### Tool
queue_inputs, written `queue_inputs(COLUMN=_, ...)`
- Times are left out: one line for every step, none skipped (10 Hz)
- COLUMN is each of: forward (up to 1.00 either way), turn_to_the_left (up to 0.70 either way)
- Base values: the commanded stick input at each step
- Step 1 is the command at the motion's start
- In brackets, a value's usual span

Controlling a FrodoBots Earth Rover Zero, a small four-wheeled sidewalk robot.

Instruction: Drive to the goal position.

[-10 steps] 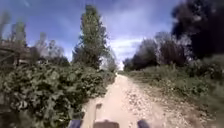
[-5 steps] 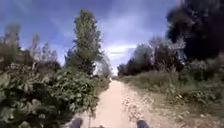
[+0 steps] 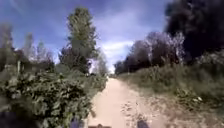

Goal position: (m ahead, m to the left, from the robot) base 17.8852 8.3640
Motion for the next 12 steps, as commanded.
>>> queue_inputs(forward=1.0, turn_to_the_left=0.0)
queue_inputs(forward=1.0, turn_to_the_left=0.0)
queue_inputs(forward=1.0, turn_to_the_left=0.0)
queue_inputs(forward=1.0, turn_to_the_left=0.0)
queue_inputs(forward=1.0, turn_to_the_left=0.0)
queue_inputs(forward=1.0, turn_to_the_left=0.0)
queue_inputs(forward=1.0, turn_to_the_left=0.0)
queue_inputs(forward=1.0, turn_to_the_left=0.0)
queue_inputs(forward=1.0, turn_to_the_left=0.0)
queue_inputs(forward=1.0, turn_to_the_left=0.0)
queue_inputs(forward=1.0, turn_to_the_left=0.0)
queue_inputs(forward=1.0, turn_to_the_left=0.0)
